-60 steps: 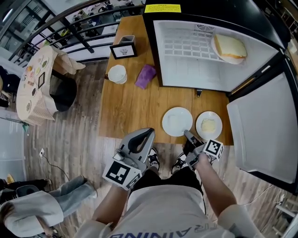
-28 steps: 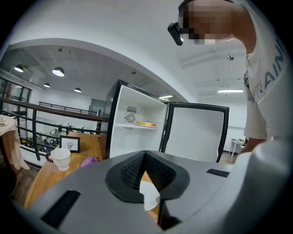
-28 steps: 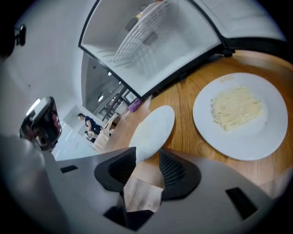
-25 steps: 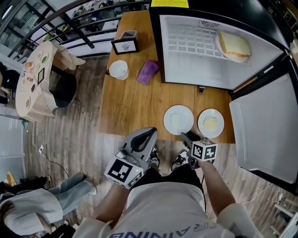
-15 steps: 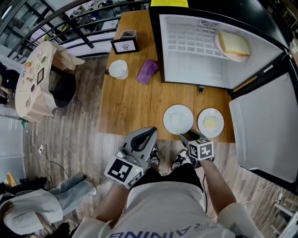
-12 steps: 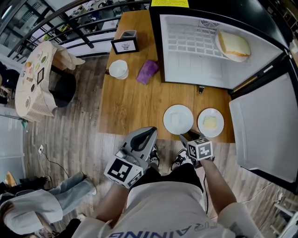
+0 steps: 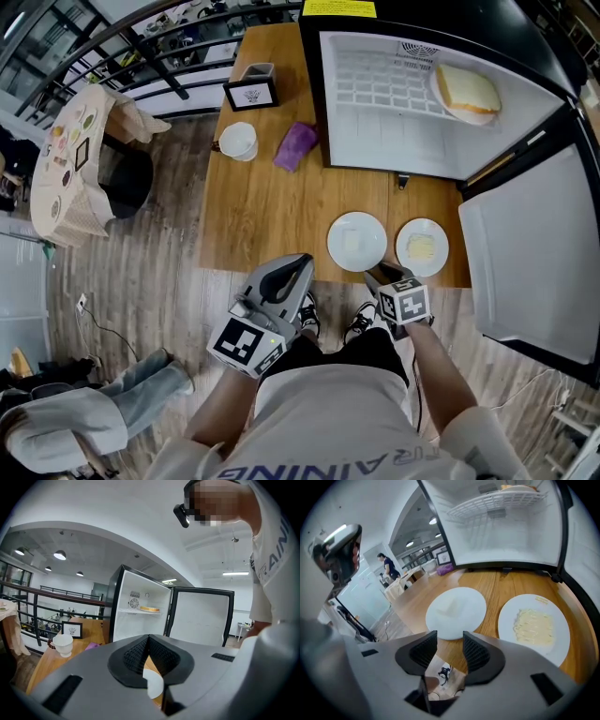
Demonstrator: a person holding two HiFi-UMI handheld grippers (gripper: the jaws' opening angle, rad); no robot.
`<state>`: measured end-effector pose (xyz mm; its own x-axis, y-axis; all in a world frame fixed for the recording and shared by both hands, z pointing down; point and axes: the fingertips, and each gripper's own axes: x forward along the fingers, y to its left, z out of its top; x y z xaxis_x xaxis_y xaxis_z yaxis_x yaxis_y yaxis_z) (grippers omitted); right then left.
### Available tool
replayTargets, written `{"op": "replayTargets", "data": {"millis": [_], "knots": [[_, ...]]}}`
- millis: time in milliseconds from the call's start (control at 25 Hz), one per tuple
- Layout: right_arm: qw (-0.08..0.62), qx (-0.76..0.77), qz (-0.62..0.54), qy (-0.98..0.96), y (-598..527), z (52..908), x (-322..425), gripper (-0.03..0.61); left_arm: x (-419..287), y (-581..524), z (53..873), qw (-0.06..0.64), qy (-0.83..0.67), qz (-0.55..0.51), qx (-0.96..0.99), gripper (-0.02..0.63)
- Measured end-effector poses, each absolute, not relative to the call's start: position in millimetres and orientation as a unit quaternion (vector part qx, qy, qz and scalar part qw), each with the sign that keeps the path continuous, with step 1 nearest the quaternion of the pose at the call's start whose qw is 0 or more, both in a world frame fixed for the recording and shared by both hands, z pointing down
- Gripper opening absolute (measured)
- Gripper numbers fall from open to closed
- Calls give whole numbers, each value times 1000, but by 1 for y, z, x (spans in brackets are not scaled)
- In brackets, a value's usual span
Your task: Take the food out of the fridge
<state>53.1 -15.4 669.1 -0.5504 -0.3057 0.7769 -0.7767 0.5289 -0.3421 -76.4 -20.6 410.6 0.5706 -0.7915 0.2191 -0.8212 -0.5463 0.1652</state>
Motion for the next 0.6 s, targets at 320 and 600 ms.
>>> {"op": "replayTargets", "data": {"millis": [320,600], "knots": [[108,365,426,-821,-56,567,61,40,-67,-26,392,108,-461,44,880,8],[-41,380,424,-821,-89,474,75,21,-65,-38,369,84,-462,25,883,8]]}}
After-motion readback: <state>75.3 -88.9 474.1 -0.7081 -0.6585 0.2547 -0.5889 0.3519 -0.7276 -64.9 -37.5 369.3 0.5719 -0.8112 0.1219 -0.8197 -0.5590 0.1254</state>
